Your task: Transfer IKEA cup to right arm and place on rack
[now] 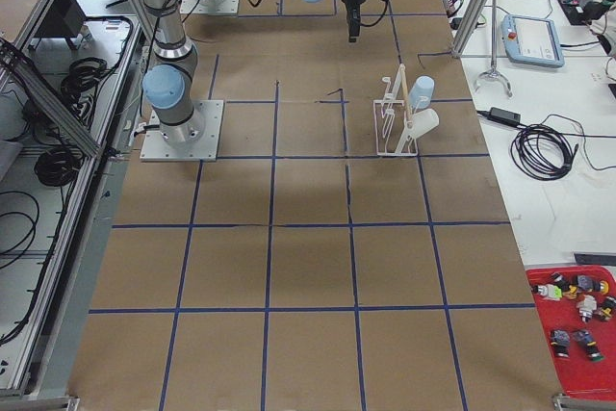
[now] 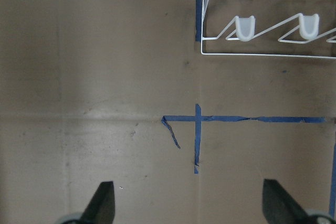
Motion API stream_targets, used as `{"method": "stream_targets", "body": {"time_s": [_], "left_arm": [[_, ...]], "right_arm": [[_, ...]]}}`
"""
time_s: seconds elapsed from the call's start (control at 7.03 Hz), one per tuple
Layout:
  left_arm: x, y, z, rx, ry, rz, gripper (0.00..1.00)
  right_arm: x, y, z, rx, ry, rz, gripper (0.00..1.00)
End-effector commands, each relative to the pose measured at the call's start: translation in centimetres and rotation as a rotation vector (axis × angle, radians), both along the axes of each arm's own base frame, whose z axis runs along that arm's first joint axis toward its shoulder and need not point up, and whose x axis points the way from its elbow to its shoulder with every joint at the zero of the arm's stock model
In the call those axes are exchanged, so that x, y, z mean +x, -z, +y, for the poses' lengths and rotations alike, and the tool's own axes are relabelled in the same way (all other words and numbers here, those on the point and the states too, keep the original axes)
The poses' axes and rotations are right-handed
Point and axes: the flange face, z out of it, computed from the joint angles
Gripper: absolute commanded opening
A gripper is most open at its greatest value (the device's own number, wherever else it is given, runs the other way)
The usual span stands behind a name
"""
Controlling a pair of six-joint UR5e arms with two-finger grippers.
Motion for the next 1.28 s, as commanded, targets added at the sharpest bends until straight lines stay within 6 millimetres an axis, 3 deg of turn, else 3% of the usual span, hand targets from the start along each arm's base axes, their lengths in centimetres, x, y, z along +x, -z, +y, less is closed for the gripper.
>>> {"method": "stream_targets", "body": {"time_s": [0.0, 0.14, 0.71, 1.14], "left_arm": [[0.0, 0.1, -0.1, 0.002, 0.001, 0.0, 1.0], [0.0, 0.1, -0.1, 0.002, 0.0, 0.0, 1.0], [0.0, 0.1, -0.1, 0.002, 0.001, 0.0, 1.0], [0.0, 0.2, -0.2, 0.004, 0.001, 0.0, 1.0]], "right_arm": [[4.8, -0.3, 1.8, -0.009, -0.07, 0.048, 1.0], [3.9, -0.3, 1.5, -0.004, -0.049, 0.05, 1.0], [1.1, -4.1, 4.5, -0.012, 0.008, 0.0, 1.0], [0.8, -4.2, 6.6, -0.017, 0.007, 0.006, 1.0]]}}
